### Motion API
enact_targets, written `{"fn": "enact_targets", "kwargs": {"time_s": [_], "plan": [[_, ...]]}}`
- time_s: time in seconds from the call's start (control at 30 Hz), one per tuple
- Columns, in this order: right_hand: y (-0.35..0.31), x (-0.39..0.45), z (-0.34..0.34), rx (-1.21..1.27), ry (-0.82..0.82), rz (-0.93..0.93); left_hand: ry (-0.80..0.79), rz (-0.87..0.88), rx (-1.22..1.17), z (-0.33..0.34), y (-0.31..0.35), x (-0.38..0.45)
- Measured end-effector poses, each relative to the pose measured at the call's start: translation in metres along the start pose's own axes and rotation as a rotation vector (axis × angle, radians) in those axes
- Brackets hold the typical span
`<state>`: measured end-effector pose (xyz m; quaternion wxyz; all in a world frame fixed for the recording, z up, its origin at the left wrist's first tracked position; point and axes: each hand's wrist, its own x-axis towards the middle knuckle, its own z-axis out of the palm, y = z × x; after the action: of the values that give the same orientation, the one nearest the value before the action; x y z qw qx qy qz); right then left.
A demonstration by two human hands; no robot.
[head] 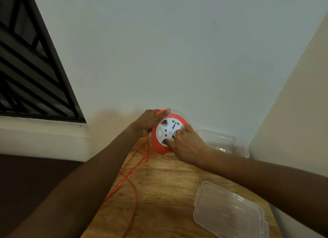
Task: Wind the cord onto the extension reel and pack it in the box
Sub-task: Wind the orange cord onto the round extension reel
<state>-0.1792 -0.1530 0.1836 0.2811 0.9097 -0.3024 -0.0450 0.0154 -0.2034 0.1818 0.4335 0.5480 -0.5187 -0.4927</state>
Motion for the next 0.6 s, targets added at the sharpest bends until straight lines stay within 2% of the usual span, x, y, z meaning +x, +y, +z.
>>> {"fn": "enact_targets", "kwargs": {"time_s": [0.13,0.2,0.3,0.43,0.6], "plan": [[-0.024,0.004,0.007,0.463,-0.094,0.247,0.039,-0.016,0.092,0.009,-0.01,0.007],[-0.031,0.004,0.012,0.584,-0.148,0.292,0.04,-0.026,0.145,0.011,-0.016,0.009],[-0.019,-0.002,0.016,0.468,-0.063,0.18,0.018,-0.078,0.074,0.003,-0.018,0.008],[0.016,-0.008,0.008,0.083,0.141,-0.129,-0.05,-0.128,0.014,-0.002,-0.008,0.006],[0.03,0.002,-0.007,-0.073,0.046,-0.394,-0.205,-0.14,-0.004,0.013,-0.002,0.002]]}}
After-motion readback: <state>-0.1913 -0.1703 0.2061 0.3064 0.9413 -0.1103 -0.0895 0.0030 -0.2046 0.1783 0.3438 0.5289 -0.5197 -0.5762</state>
